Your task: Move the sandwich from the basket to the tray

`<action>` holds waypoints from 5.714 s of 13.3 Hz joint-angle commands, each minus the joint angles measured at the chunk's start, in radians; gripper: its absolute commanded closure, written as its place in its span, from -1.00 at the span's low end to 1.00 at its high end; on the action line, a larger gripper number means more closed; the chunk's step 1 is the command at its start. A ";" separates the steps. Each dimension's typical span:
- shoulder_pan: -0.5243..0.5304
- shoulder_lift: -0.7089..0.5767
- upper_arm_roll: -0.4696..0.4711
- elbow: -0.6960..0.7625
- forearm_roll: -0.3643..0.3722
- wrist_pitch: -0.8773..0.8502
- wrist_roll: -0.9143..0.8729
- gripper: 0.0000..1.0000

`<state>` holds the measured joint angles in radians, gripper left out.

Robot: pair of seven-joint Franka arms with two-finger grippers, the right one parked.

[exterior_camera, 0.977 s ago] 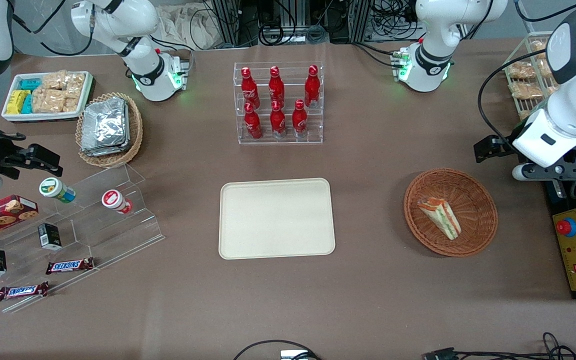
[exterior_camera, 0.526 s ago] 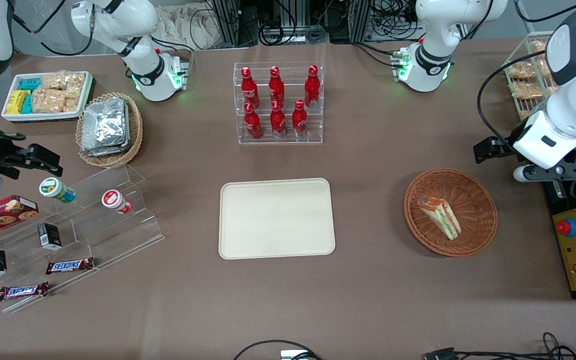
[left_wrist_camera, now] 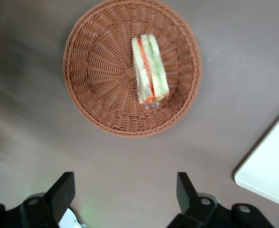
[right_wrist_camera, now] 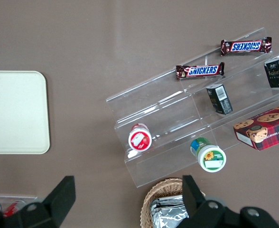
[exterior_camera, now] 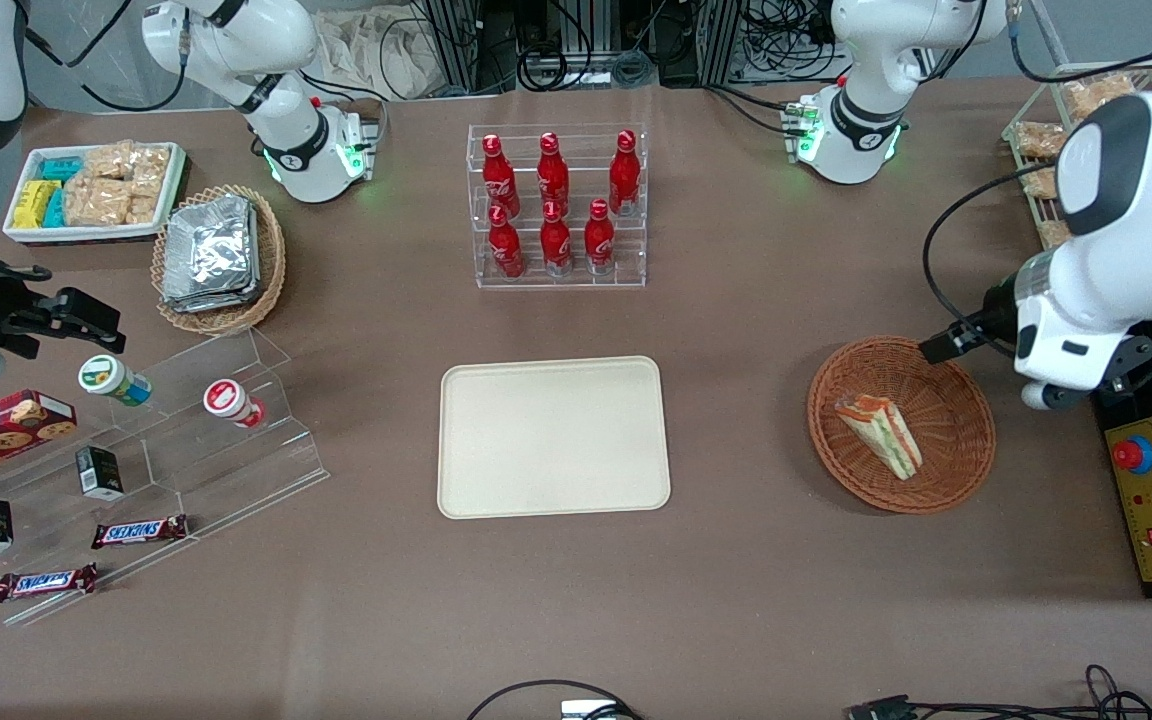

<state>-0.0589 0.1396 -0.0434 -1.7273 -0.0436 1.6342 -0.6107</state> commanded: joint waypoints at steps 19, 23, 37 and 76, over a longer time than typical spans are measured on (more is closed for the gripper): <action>-0.009 0.373 0.017 -0.113 -0.015 0.489 -0.155 -0.99; -0.009 0.351 0.014 -0.120 -0.010 0.484 -0.133 1.00; -0.018 0.162 -0.126 0.136 -0.044 0.162 0.507 1.00; -0.311 0.168 0.069 0.370 0.031 -0.124 0.251 -1.00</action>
<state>-0.3618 0.3784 -0.0323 -1.3256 -0.0214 1.5809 -0.4507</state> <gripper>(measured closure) 0.000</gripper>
